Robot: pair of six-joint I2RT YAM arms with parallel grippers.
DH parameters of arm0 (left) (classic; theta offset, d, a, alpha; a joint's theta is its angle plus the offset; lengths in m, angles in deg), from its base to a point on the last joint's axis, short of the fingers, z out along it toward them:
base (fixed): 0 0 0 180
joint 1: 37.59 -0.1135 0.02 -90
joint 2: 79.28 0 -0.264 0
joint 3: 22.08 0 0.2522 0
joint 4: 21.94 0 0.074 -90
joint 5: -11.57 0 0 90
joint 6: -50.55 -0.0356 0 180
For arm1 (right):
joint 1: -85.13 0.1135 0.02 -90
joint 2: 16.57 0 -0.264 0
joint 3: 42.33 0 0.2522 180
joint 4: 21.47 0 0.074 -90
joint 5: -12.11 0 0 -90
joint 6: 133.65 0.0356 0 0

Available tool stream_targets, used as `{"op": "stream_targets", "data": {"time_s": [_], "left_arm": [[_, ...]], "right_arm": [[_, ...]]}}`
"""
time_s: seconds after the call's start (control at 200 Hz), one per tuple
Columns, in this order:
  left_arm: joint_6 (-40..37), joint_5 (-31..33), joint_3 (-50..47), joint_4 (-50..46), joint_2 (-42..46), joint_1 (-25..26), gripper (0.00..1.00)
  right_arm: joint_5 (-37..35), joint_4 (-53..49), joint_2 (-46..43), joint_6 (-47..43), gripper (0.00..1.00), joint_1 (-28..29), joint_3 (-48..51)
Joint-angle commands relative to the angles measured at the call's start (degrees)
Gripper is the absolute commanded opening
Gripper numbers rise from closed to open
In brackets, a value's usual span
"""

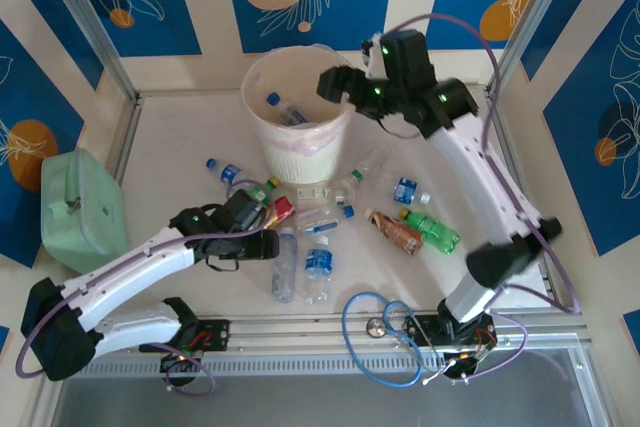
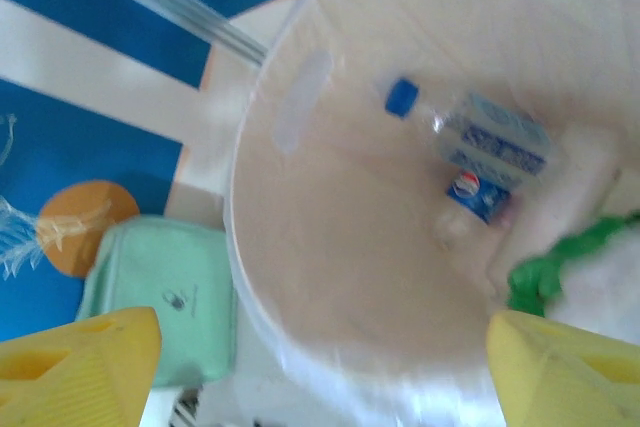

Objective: Put the plastic bottles in the bin

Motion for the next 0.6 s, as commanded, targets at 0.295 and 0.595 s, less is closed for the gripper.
{"op": "stream_targets", "data": {"time_s": [0.295, 0.595], "left_arm": [[-0.23, -0.97, 4.04, 2.15, -13.08, 5.65, 0.82], [0.18, -2.61, 6.03, 4.25, -22.76, 7.64, 0.78]], "right_arm": [[-11.64, -9.10, -40.25, 5.38, 0.85, 1.64, 45.04], [-9.89, -11.91, -44.82, 5.24, 0.85, -2.06, 48.64]]}}
